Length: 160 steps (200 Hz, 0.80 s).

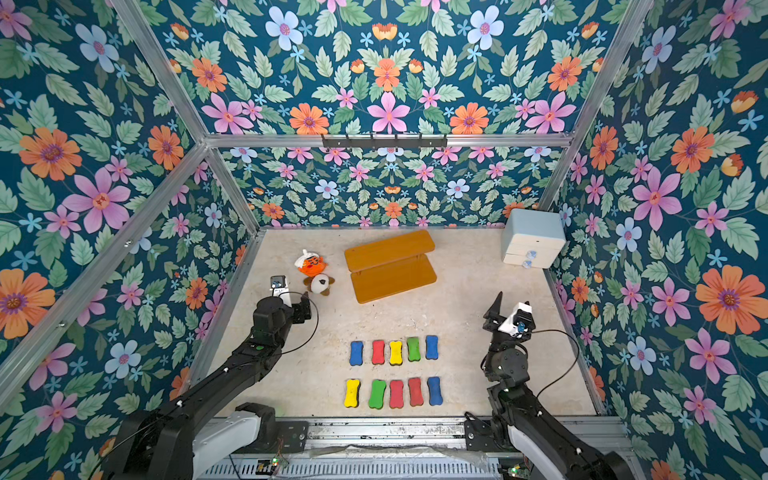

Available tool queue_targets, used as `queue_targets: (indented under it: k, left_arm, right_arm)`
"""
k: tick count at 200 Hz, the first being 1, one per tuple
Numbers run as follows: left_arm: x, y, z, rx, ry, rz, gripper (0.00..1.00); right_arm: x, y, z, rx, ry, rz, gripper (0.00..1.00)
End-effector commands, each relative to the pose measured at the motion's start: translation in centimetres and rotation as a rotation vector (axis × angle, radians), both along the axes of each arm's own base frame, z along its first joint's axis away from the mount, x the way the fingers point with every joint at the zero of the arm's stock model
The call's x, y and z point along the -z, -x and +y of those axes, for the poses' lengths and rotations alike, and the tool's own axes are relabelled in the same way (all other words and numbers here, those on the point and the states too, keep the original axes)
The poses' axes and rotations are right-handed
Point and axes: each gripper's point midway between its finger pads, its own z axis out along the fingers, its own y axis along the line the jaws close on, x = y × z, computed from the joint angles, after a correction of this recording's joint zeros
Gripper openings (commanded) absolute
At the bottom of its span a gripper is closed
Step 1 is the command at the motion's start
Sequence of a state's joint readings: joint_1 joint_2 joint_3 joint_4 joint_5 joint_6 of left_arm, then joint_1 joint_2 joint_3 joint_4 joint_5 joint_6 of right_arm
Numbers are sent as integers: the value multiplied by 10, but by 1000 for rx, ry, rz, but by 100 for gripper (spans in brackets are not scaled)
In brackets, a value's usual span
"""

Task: Remove the whiteboard erasers from the shelf
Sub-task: Reset both arms

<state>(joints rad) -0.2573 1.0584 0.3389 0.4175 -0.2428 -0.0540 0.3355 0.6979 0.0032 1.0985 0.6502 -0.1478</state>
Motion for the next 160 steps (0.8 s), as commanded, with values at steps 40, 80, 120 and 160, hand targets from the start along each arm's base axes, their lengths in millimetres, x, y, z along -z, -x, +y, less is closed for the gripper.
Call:
queue_targets:
  k: [40, 80, 120, 160]
  left_arm:
    - [-7, -11, 1, 38, -57, -141, 87]
    - [-3, -23, 0, 123, 20, -200, 88]
    - [4, -35, 13, 125, -12, -205, 90]
    - [16, -46, 24, 95, 3, -191, 91]
  right_arm:
    - [57, 1, -6, -72, -2, 104, 73]
    - [55, -17, 7, -136, 40, 88, 78]
    - [71, -46, 2, -189, 14, 123, 78]
    - [93, -75, -9, -247, -88, 251, 75]
